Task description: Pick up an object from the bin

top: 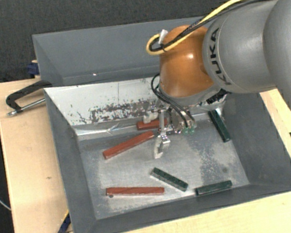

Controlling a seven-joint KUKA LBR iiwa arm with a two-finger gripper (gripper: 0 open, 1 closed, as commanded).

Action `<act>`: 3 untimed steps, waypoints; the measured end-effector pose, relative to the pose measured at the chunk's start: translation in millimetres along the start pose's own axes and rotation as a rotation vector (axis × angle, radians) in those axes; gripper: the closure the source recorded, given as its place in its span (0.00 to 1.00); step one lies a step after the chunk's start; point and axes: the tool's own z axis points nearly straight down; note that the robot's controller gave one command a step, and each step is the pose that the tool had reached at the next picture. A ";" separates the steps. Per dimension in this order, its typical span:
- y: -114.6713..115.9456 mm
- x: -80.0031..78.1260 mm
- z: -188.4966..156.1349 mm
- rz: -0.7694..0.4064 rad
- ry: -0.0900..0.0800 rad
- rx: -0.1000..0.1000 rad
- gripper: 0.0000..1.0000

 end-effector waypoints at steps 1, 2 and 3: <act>18.8 12.2 36.0 -0.003 -0.002 -0.001 1.00; 18.8 12.2 36.0 -0.003 -0.002 -0.001 1.00; -19.1 -6.0 -100.4 -0.200 -0.004 0.001 1.00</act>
Offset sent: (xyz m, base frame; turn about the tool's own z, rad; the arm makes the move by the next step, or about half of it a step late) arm 0.0000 0.0000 0.0000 0.0000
